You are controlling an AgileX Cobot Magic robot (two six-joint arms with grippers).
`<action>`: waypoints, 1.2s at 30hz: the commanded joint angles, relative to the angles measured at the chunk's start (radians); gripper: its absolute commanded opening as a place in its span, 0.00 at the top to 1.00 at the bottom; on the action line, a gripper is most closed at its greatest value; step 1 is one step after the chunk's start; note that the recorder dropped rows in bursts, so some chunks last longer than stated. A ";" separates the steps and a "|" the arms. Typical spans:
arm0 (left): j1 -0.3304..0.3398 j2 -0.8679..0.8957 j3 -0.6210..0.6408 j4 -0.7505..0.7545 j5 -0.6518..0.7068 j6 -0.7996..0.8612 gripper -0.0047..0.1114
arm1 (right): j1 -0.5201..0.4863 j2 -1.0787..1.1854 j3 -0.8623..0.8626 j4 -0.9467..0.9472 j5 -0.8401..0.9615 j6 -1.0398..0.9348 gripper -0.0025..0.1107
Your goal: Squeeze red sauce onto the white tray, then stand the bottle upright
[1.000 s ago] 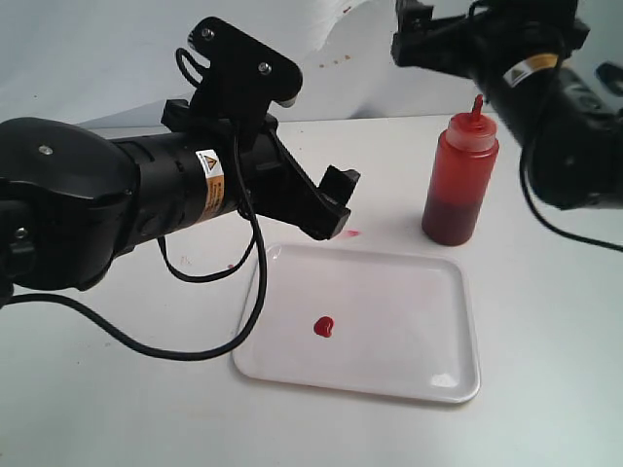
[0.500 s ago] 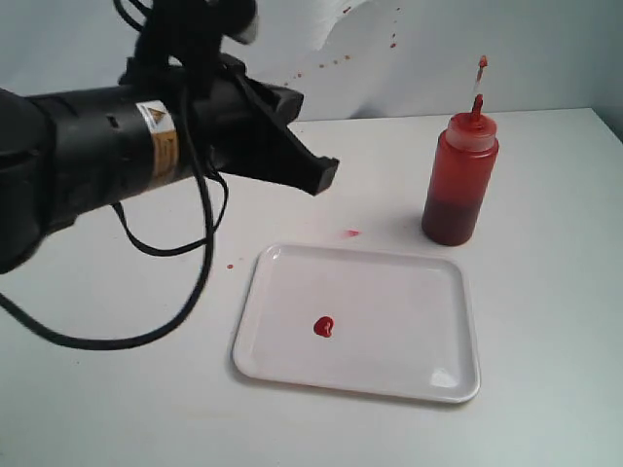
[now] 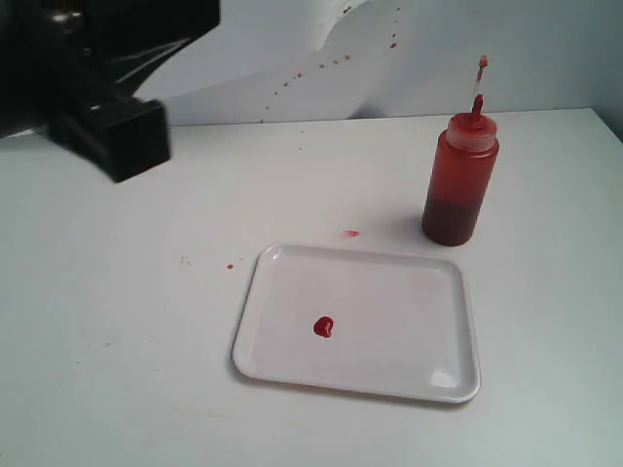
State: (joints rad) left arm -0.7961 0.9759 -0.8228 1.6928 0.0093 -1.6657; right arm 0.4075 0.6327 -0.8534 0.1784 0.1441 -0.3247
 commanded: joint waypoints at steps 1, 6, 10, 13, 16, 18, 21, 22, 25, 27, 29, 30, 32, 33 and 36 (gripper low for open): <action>-0.005 -0.139 0.064 -0.007 -0.009 -0.008 0.96 | 0.001 -0.091 0.104 -0.014 -0.117 0.009 0.98; -0.005 -0.248 0.078 -0.005 -0.009 -0.008 0.96 | 0.001 -0.132 0.148 -0.012 -0.124 0.011 0.98; -0.005 -0.327 0.078 -0.005 -0.009 -0.008 0.96 | 0.001 -0.135 0.148 -0.012 -0.126 0.011 0.98; -0.005 -0.373 0.078 -0.005 -0.009 -0.004 0.96 | 0.001 -0.135 0.148 -0.012 -0.126 0.011 0.98; -0.005 -0.410 0.078 -0.005 -0.009 -0.004 0.96 | 0.001 -0.135 0.148 -0.012 -0.126 0.011 0.98; -0.005 -0.430 0.078 -0.005 -0.009 -0.004 0.96 | 0.001 -0.135 0.148 -0.012 -0.126 0.011 0.98; -0.005 -0.470 0.079 -0.001 -0.009 -0.001 0.96 | 0.001 -0.135 0.148 -0.012 -0.126 0.011 0.98; -0.002 -0.487 0.082 -0.001 -0.009 -0.001 0.96 | 0.001 -0.135 0.148 -0.012 -0.126 0.011 0.98; 0.071 -0.531 0.093 -0.001 -0.067 -0.003 0.96 | 0.001 -0.135 0.148 -0.012 -0.126 0.011 0.98; 0.159 -0.560 0.108 -0.003 -0.142 -0.029 0.96 | 0.001 -0.135 0.148 -0.012 -0.126 0.011 0.98; 0.256 -0.589 0.129 -0.016 -0.235 -0.079 0.96 | 0.001 -0.135 0.148 -0.012 -0.126 0.011 0.98; 0.315 -0.609 0.146 -0.016 -0.283 -0.112 0.96 | 0.001 -0.135 0.148 -0.012 -0.126 0.011 0.98; 0.431 -0.644 0.174 -0.023 -0.372 -0.152 0.96 | 0.001 -0.135 0.148 -0.012 -0.126 0.011 0.98; 0.480 -0.655 0.185 -0.040 -0.393 -0.170 0.96 | 0.001 -0.135 0.148 -0.012 -0.126 0.011 0.98; 0.590 -0.670 0.198 -0.078 -0.419 -0.211 0.96 | 0.001 -0.135 0.148 -0.012 -0.126 0.011 0.98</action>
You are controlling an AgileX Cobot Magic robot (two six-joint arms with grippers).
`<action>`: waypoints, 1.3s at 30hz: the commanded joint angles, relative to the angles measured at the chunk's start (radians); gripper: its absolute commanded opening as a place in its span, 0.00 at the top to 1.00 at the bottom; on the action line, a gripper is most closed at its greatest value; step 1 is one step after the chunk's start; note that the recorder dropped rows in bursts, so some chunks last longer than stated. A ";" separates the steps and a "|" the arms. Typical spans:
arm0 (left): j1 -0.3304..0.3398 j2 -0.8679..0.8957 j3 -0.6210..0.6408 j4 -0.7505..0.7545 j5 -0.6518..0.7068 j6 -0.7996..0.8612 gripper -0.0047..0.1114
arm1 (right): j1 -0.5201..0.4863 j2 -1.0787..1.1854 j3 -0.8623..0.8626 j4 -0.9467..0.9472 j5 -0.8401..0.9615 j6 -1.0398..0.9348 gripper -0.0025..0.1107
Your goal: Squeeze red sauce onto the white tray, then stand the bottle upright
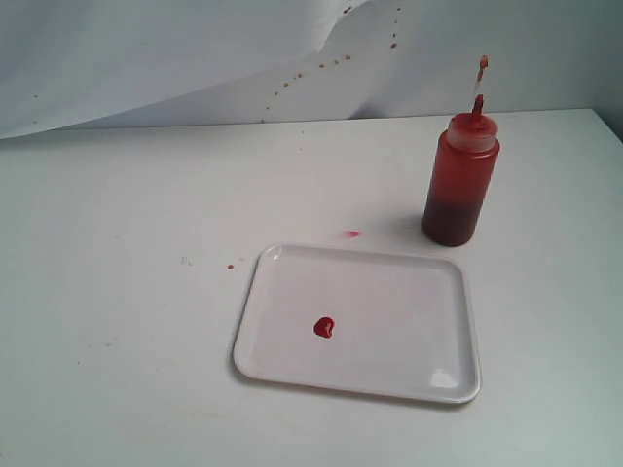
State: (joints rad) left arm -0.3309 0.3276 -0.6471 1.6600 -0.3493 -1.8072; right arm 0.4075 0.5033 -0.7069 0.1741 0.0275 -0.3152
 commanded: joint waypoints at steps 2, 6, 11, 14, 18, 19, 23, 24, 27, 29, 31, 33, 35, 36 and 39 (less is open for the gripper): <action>0.183 -0.021 0.024 -0.074 -0.063 -0.098 0.96 | 0.001 -0.006 0.001 0.002 -0.009 0.002 0.98; 0.251 -0.021 0.024 -0.110 -0.069 -0.139 0.96 | 0.001 -0.006 0.001 0.002 -0.009 0.002 0.98; 0.262 -0.021 0.036 -0.110 -0.076 -0.172 0.96 | 0.001 -0.006 0.001 0.002 -0.009 0.002 0.98; 0.262 -0.021 0.061 -0.122 -0.065 -0.137 0.96 | 0.001 -0.006 0.001 0.002 -0.009 0.002 0.98; 0.262 -0.021 0.146 -0.590 -0.046 0.425 0.96 | 0.001 -0.006 0.001 0.002 -0.009 0.002 0.98; 0.262 -0.021 0.178 -0.762 -0.049 0.614 0.96 | 0.001 -0.006 0.001 0.002 -0.009 0.002 0.98; 0.262 -0.028 0.301 -1.252 -0.011 1.044 0.96 | 0.001 -0.006 0.001 0.002 -0.009 0.002 0.98; 0.262 -0.036 0.324 -1.345 0.021 1.111 0.96 | 0.001 -0.006 0.001 0.002 -0.009 0.002 0.98; 0.262 -0.065 0.388 -1.568 0.213 1.374 0.96 | 0.001 -0.006 0.001 0.002 -0.009 0.002 0.98; 0.262 -0.081 0.419 -1.675 0.336 1.601 0.96 | 0.001 -0.006 0.001 0.002 -0.009 0.002 0.98; 0.262 -0.092 0.446 -1.719 0.426 1.752 0.96 | 0.001 -0.006 0.001 0.002 -0.009 0.002 0.98; 0.262 -0.111 0.478 -1.713 0.485 1.786 0.96 | 0.001 -0.006 0.001 0.002 -0.009 0.002 0.98; 0.262 -0.135 0.509 -1.687 0.485 1.786 0.96 | 0.001 -0.006 0.001 0.002 -0.009 0.002 0.98; 0.262 -0.148 0.522 -1.678 0.485 1.786 0.96 | 0.001 -0.006 0.001 0.002 -0.009 0.002 0.98; 0.262 -0.183 0.559 -1.675 0.489 1.786 0.96 | 0.001 -0.006 0.001 0.002 -0.009 0.002 0.98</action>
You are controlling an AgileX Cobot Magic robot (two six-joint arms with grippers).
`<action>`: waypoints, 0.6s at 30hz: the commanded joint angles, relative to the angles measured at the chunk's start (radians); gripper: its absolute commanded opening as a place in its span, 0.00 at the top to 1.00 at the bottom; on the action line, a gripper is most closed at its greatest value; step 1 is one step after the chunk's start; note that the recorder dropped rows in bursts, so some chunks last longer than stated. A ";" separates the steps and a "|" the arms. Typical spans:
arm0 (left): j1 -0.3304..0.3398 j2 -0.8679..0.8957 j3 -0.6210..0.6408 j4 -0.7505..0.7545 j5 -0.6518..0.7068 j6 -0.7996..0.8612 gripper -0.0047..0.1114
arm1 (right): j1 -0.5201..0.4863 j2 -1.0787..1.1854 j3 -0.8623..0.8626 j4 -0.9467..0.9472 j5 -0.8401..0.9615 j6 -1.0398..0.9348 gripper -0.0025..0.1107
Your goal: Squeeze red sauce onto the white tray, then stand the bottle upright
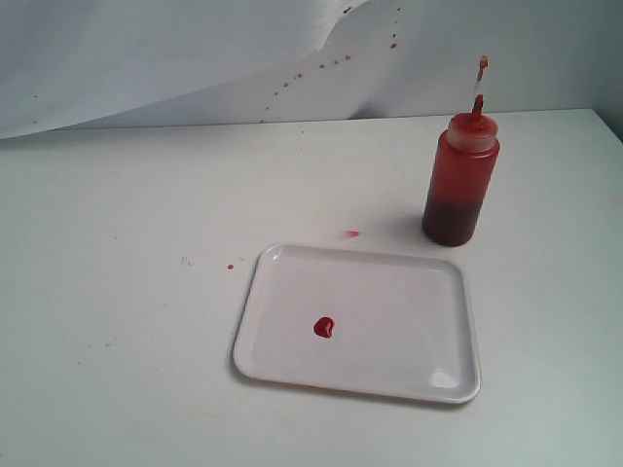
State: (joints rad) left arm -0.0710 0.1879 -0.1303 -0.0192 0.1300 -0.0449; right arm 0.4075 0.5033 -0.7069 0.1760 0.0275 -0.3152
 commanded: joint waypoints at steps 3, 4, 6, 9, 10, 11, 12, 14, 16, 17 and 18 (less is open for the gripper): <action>0.002 -0.049 0.081 0.004 0.010 0.023 0.96 | 0.001 -0.006 0.001 0.001 -0.009 0.002 0.98; 0.002 -0.049 0.092 0.004 0.010 0.023 0.96 | 0.001 -0.006 0.001 0.001 -0.009 0.002 0.98; 0.002 -0.051 0.120 0.004 0.010 0.023 0.96 | 0.001 -0.006 0.001 0.001 -0.009 0.002 0.98; 0.002 -0.066 0.130 0.004 0.010 0.023 0.96 | 0.001 -0.006 0.001 0.001 -0.009 0.002 0.98; 0.002 -0.071 0.130 0.004 0.035 0.023 0.96 | 0.001 -0.006 0.001 0.001 -0.009 0.002 0.98; 0.002 -0.084 0.130 0.013 0.077 0.023 0.96 | 0.001 -0.006 0.001 0.001 -0.009 0.002 0.98; 0.004 -0.101 0.130 0.034 0.108 0.023 0.96 | 0.001 -0.006 0.001 0.001 -0.009 0.002 0.98; 0.026 -0.137 0.130 0.047 0.174 0.023 0.96 | 0.001 -0.006 0.001 0.001 -0.009 0.002 0.98; 0.056 -0.177 0.130 0.056 0.200 0.023 0.96 | 0.001 -0.006 0.001 0.001 -0.009 0.002 0.98; 0.067 -0.188 0.130 0.056 0.213 0.023 0.96 | 0.001 -0.006 0.001 0.001 -0.009 0.002 0.98; 0.080 -0.188 0.130 0.056 0.226 0.023 0.96 | 0.001 -0.006 0.001 0.001 -0.009 0.002 0.98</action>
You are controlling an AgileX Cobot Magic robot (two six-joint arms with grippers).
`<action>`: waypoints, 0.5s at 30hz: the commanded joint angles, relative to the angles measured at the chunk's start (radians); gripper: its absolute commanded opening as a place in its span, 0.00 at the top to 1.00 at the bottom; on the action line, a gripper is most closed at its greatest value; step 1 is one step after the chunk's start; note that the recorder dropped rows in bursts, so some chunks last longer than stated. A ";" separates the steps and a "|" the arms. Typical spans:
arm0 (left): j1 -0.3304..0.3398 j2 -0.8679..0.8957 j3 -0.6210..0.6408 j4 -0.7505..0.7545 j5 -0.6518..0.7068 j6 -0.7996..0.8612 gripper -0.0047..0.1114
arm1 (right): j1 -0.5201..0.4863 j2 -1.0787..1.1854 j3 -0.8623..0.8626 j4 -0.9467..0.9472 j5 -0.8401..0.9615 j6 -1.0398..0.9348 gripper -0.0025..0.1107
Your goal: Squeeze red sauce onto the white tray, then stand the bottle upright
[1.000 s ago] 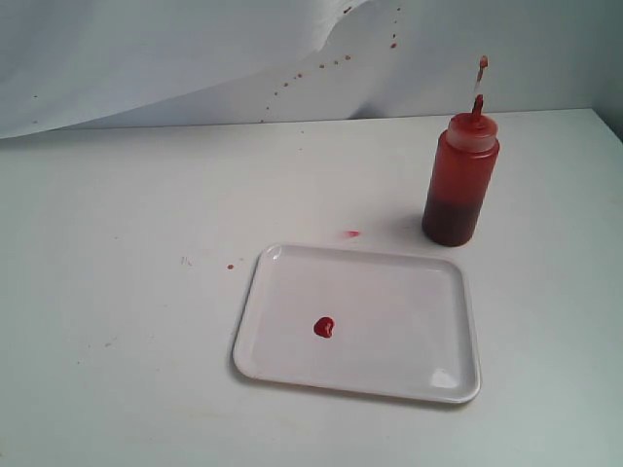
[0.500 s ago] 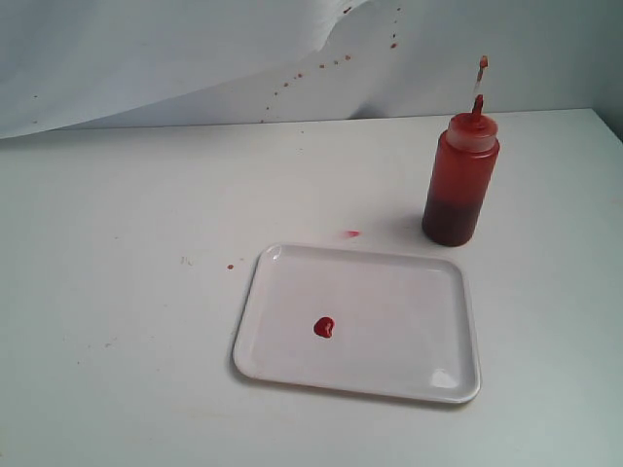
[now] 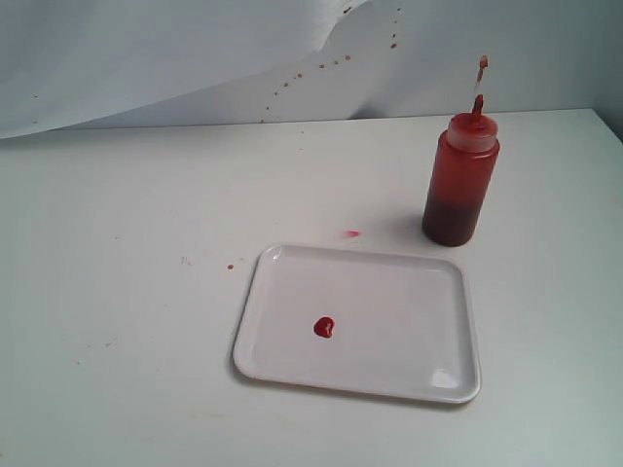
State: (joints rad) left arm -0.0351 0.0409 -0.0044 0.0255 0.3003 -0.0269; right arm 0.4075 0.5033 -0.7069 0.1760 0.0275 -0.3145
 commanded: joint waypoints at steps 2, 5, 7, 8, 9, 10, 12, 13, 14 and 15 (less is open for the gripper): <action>0.069 -0.041 0.004 0.012 0.060 0.005 0.96 | 0.001 -0.006 0.001 0.001 -0.009 0.001 0.98; 0.097 -0.041 0.004 0.010 0.060 0.003 0.96 | 0.001 -0.006 0.001 0.001 -0.012 0.001 0.98; 0.094 -0.041 0.004 0.007 0.060 0.003 0.96 | 0.001 -0.006 0.001 0.001 -0.014 0.001 0.98; 0.094 -0.041 0.004 0.007 0.060 0.003 0.96 | 0.001 -0.006 0.001 0.001 -0.014 0.001 0.98; 0.094 -0.041 0.004 0.007 0.060 0.003 0.96 | 0.001 -0.006 0.001 0.001 -0.014 0.001 0.98; 0.094 -0.041 0.004 0.007 0.060 0.003 0.96 | 0.001 -0.006 0.001 0.001 -0.014 0.001 0.98; 0.094 -0.041 0.004 0.007 0.060 0.003 0.96 | 0.001 -0.006 0.001 0.001 -0.014 0.001 0.98; 0.094 -0.041 0.004 0.007 0.060 0.003 0.96 | 0.001 -0.006 0.001 0.001 -0.014 0.001 0.98; 0.094 -0.041 0.004 0.007 0.060 0.003 0.96 | 0.001 -0.006 0.001 0.001 -0.014 0.001 0.98; 0.094 -0.041 0.004 0.007 0.058 0.003 0.96 | 0.001 -0.006 0.001 0.001 -0.014 0.001 0.98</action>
State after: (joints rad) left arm 0.0567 0.0049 -0.0044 0.0317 0.3651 -0.0237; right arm 0.4075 0.5033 -0.7069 0.1760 0.0254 -0.3145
